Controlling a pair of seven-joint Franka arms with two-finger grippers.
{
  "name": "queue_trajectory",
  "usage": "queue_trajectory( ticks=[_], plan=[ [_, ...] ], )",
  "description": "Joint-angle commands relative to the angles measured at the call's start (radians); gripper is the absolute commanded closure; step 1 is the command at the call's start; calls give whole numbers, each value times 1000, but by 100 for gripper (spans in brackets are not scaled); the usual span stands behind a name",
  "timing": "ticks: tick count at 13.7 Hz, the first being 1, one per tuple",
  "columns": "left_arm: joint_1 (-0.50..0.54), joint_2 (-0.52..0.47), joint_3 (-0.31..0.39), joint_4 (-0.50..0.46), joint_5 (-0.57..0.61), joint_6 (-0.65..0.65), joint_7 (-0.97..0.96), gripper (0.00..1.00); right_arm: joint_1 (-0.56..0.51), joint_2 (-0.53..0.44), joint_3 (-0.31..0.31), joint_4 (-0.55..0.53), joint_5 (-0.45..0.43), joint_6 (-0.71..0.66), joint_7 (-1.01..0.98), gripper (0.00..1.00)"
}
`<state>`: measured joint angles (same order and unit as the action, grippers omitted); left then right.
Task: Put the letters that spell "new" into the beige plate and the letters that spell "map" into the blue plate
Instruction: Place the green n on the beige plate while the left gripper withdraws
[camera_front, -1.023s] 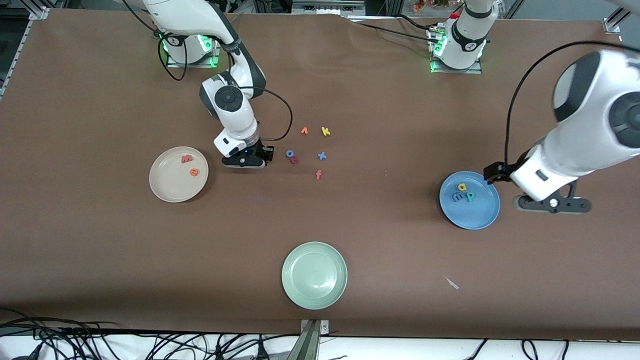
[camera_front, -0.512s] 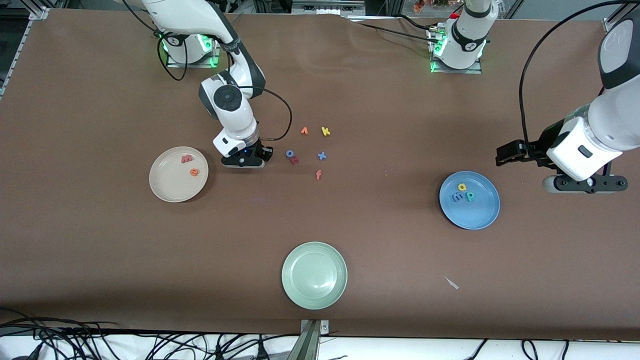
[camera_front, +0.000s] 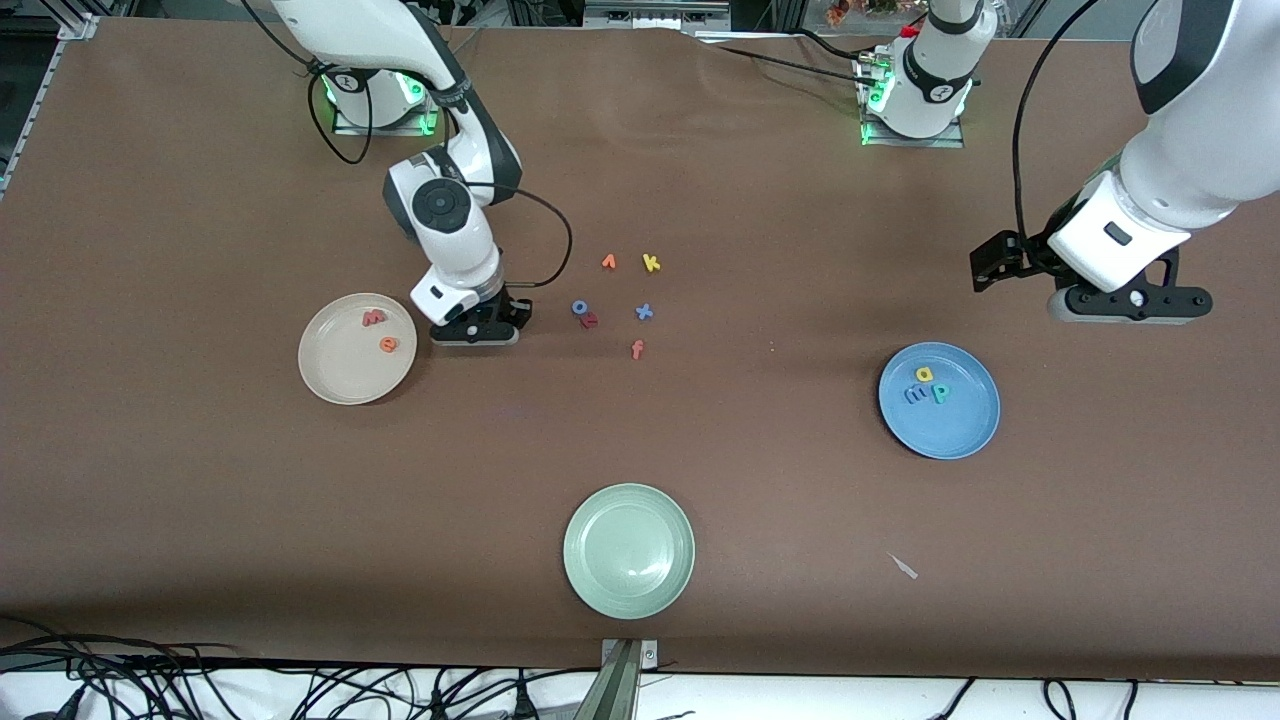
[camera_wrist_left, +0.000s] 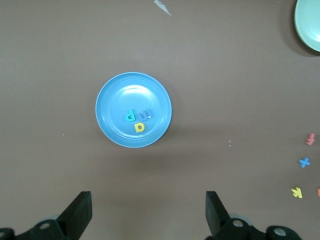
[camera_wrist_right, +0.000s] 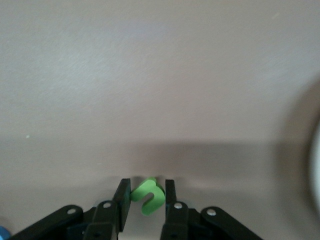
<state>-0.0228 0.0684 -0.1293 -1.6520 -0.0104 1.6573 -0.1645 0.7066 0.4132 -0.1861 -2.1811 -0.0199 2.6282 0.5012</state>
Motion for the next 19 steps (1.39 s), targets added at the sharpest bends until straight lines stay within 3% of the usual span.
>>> queue_trajectory(
  ticks=[1,5,9,10,11,13,15,19],
  plan=[
    [20,-42,5,-48,-14,22,34,0,-1,-88,-64,56,12,-204,-154,70],
    [63,-78,-16,-109,-13,42,33,0,-2,-171,-212,-11,12,-240,-453,69],
    [61,-67,-18,-78,-14,21,22,0,-4,-221,-375,-116,14,-160,-734,68],
    [60,-68,-19,-75,-14,19,20,0,-4,-220,-389,-138,14,-121,-759,62],
    [57,-68,-21,-72,-14,16,22,0,-4,-218,-389,-135,15,-116,-754,33],
    [54,-70,-23,-59,-13,-33,31,0,-2,-220,-382,-111,44,-125,-721,12],
    [52,-68,-29,-49,-13,-44,31,0,1,-221,-366,-42,52,-205,-666,7],
    [54,-68,-29,-46,-11,-44,33,0,5,-221,-316,222,52,-524,-499,6]
  ],
)
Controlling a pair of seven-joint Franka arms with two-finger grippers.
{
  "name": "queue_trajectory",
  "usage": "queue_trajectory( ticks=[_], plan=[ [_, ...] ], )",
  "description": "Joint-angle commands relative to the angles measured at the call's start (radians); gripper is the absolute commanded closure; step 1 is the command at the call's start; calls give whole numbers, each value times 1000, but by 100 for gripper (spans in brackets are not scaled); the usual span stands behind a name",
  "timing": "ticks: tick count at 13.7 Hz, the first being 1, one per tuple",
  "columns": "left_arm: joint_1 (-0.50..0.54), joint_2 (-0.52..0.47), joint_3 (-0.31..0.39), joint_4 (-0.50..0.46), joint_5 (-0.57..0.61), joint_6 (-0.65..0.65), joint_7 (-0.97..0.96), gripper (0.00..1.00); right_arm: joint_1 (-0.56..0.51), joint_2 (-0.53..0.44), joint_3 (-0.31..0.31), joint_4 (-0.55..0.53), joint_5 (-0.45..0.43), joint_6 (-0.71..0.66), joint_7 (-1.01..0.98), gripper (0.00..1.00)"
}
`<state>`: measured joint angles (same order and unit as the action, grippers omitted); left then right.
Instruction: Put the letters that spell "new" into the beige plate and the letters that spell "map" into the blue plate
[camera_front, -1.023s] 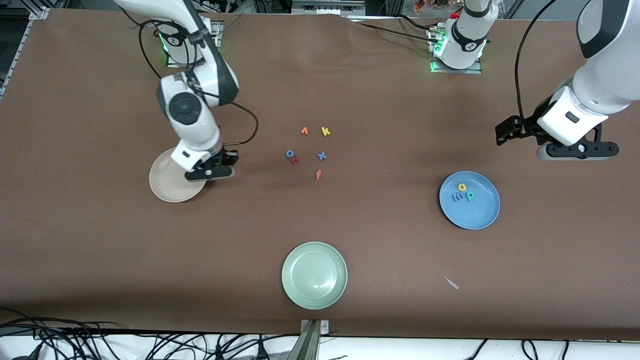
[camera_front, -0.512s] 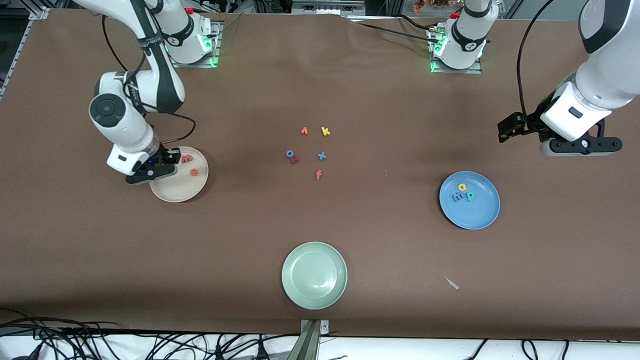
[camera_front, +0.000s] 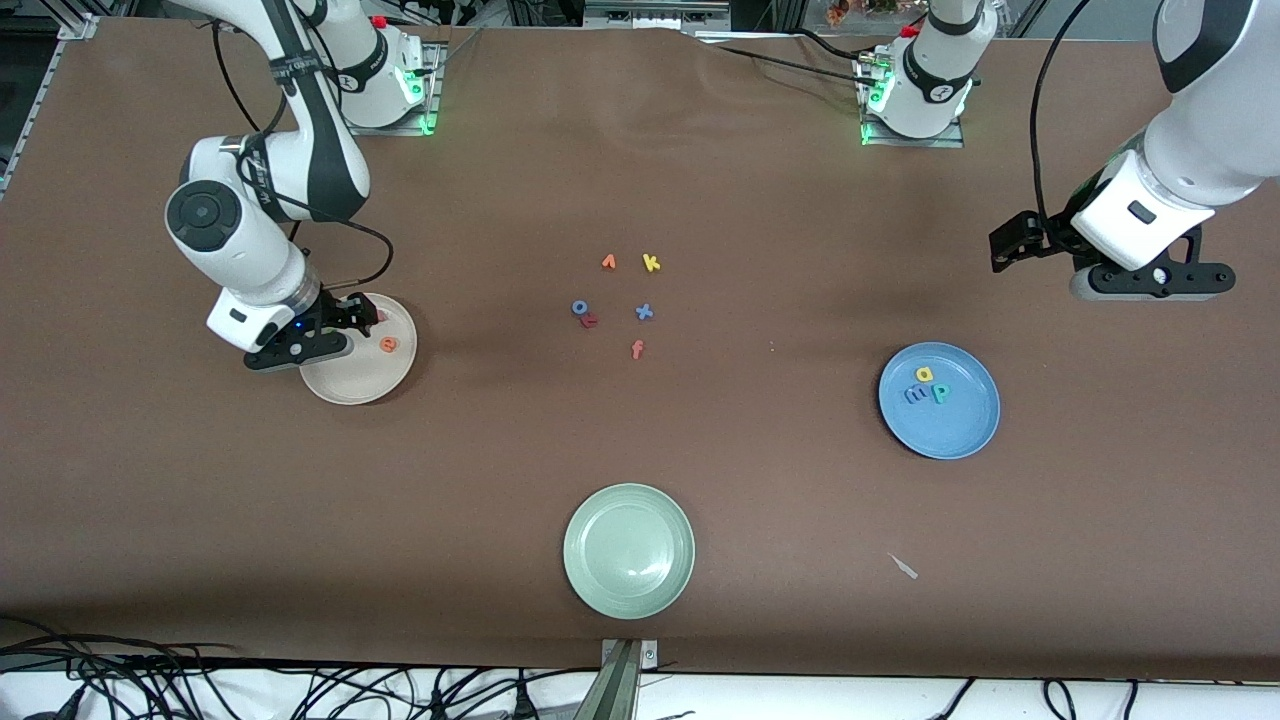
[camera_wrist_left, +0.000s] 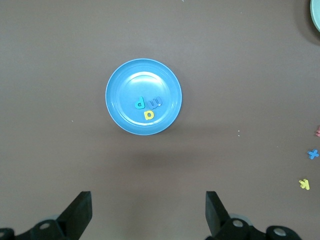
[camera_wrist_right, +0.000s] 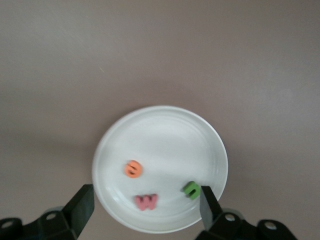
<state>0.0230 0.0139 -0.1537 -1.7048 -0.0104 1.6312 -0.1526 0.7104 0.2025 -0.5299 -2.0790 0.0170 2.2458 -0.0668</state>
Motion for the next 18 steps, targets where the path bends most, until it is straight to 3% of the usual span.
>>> queue_trajectory(
  ticks=[1,4,6,9,11,12,15,16,18],
  plan=[
    [8,-14,-3,10,-13,-16,21,0,1,-11,51,187,15,-213,109,5],
    [9,-12,-3,10,-11,-11,21,0,3,-11,74,351,8,-395,148,2],
    [15,-14,-1,10,-13,-11,22,0,1,-11,68,417,-3,-440,127,1],
    [15,-14,-1,8,-14,-16,24,0,-8,-11,47,453,7,-448,49,1],
    [17,-15,-1,8,-14,-17,24,0,-37,-20,69,464,8,-465,53,1],
    [17,-15,-1,8,-14,-17,24,0,-107,-38,133,470,11,-506,54,1],
    [17,-15,-1,8,-14,-17,24,0,-464,-92,486,487,-5,-558,59,0],
    [17,-14,-1,8,-14,-17,24,0,-541,-103,557,490,-18,-564,58,0],
    [18,-15,-1,8,-14,-17,24,0,-597,-121,585,485,-26,-581,48,0]
  ],
)
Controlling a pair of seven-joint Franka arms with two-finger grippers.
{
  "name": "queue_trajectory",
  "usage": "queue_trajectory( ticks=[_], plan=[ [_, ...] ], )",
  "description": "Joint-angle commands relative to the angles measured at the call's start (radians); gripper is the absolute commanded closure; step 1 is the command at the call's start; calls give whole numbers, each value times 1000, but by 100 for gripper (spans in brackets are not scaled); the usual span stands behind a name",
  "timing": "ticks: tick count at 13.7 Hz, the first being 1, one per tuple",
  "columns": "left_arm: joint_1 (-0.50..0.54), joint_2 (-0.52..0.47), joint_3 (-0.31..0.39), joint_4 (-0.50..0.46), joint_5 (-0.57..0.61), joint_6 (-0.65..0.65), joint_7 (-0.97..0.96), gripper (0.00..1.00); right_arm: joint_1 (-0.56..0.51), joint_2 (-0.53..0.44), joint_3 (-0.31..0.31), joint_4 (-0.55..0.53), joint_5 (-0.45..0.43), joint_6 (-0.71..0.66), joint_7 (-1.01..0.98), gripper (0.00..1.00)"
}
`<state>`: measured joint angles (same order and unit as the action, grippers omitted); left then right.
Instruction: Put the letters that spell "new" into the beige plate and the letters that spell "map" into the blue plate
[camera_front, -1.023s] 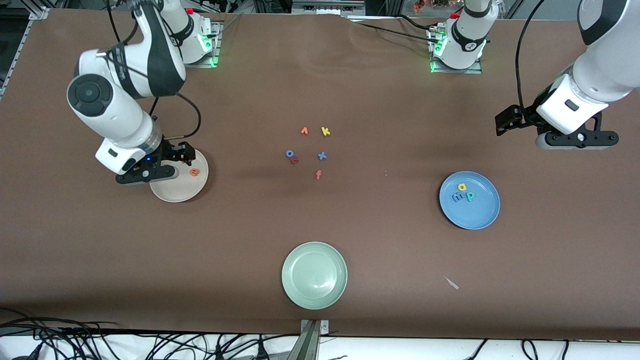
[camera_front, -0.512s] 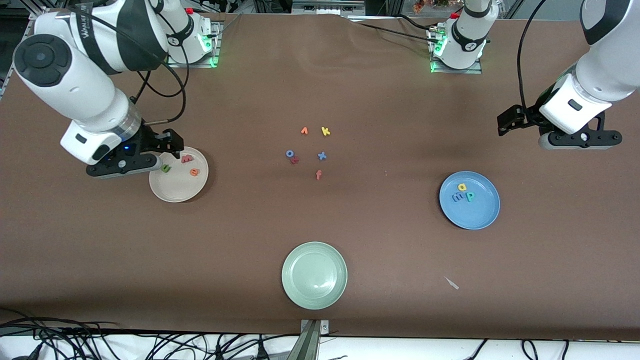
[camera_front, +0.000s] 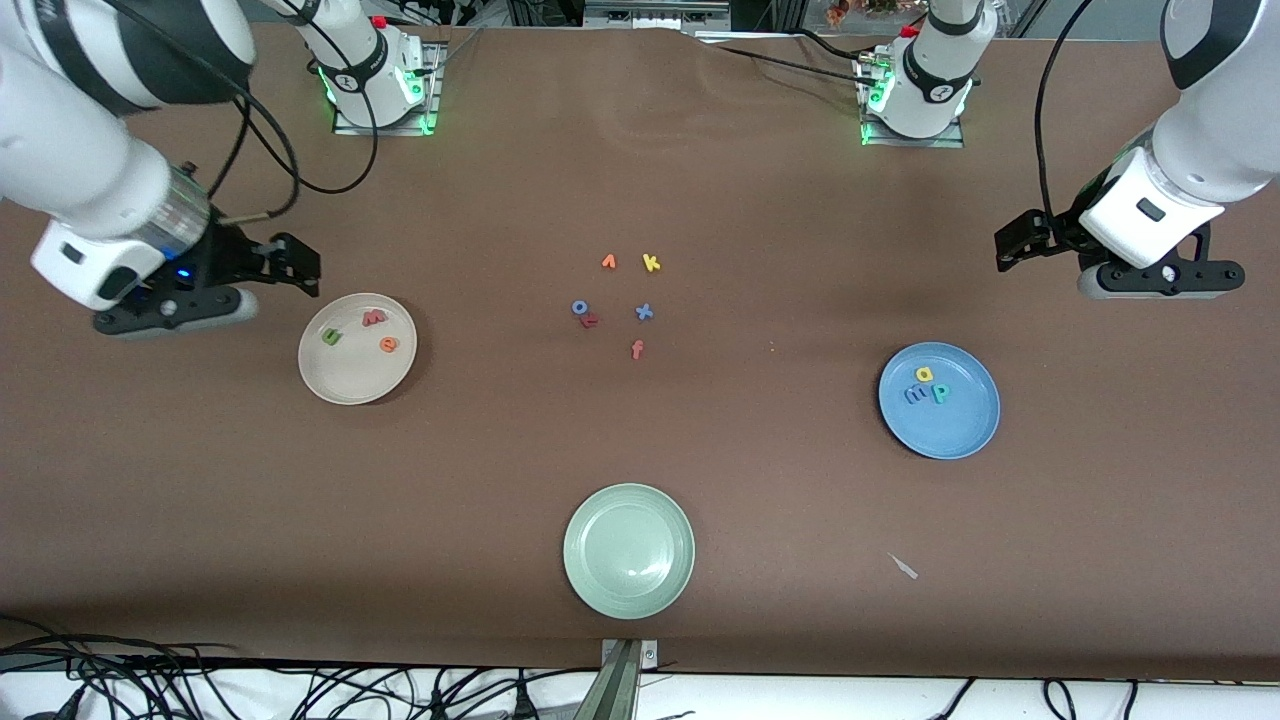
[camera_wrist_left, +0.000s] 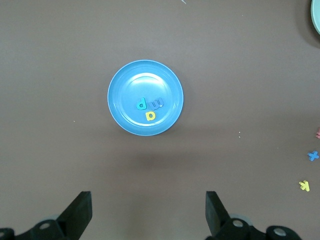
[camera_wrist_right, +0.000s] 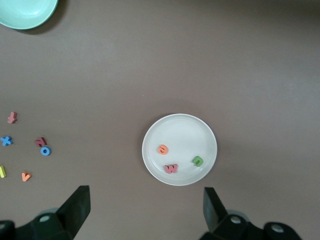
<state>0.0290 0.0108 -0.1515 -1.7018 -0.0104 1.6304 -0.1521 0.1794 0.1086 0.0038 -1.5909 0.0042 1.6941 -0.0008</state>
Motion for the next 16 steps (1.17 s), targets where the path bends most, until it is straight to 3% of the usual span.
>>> queue_trajectory(
  ticks=[1,3,8,10,14,16],
  plan=[
    [12,-12,-3,5,-14,-17,23,0,-87,-38,73,-8,-13,-31,-18,0],
    [11,-11,-3,7,-14,-14,22,0,-162,-44,145,-14,-10,-33,-18,0],
    [12,-11,-3,4,-14,-12,22,0,-161,-33,147,14,-13,-74,-7,0],
    [11,-11,-5,4,-14,-15,11,0,-164,-37,137,14,-9,-76,-8,0],
    [6,-11,-6,4,-14,-15,11,0,-166,-43,30,14,48,-123,-25,0],
    [5,-11,-6,5,-14,-15,11,0,-166,-44,8,18,50,-123,-36,0]
  ],
)
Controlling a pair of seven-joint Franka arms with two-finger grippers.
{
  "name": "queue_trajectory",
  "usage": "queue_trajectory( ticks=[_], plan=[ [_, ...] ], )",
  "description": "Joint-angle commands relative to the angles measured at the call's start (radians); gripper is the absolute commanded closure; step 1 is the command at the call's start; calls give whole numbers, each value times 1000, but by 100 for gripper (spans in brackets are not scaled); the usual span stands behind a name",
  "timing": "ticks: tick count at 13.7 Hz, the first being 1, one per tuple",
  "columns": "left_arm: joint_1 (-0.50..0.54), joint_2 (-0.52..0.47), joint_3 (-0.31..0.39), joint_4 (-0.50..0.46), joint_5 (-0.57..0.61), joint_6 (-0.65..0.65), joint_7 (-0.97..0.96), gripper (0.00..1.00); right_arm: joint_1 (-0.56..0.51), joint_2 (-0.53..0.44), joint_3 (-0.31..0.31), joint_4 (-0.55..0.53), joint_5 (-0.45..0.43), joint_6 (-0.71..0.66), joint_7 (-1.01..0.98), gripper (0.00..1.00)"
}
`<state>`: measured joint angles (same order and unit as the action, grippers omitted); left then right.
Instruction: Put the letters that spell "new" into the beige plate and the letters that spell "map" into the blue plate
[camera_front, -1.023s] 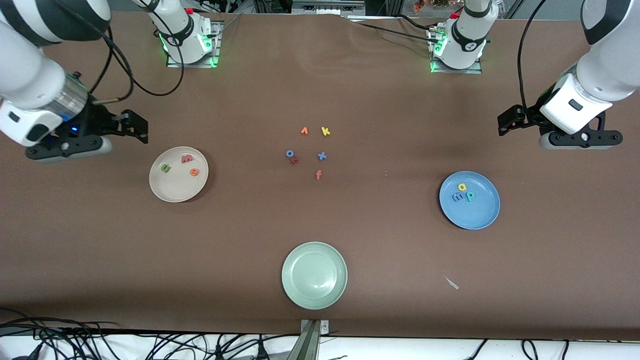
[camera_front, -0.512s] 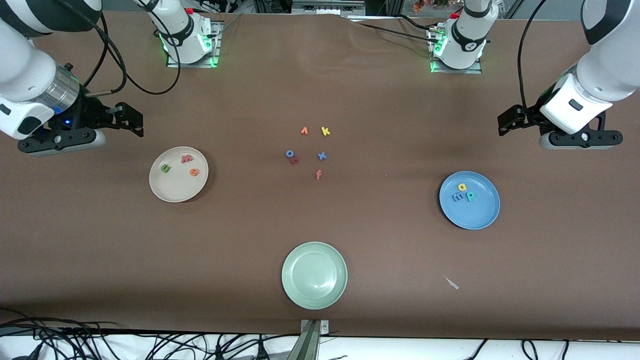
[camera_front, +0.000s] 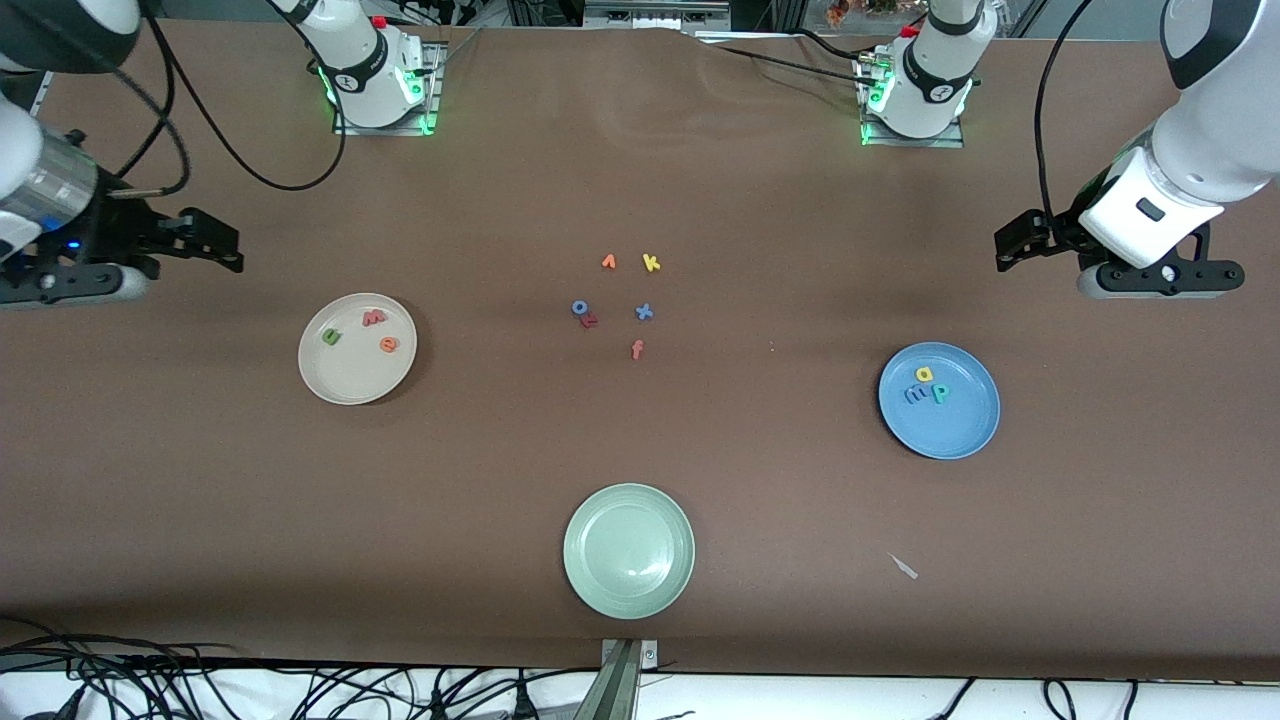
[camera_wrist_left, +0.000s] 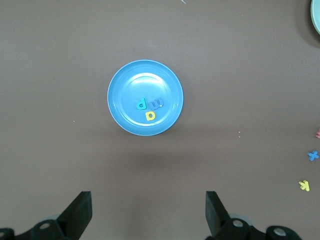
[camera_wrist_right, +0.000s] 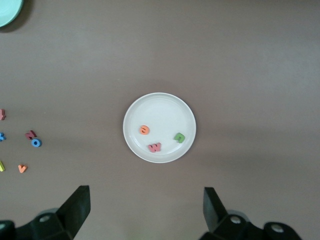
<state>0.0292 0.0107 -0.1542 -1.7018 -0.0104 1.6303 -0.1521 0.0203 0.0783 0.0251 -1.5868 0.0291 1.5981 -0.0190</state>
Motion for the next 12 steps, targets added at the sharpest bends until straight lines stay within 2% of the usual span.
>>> queue_trajectory(
  ticks=[1,4,12],
  plan=[
    [5,-11,-2,4,-14,-15,11,0,-5,-14,-8,30,25,-29,-16,0],
    [6,-11,-2,5,-14,-15,19,0,0,-6,-1,76,26,-59,-7,0],
    [8,-11,-2,5,-14,-17,20,0,7,3,22,79,5,-58,2,0]
  ],
)
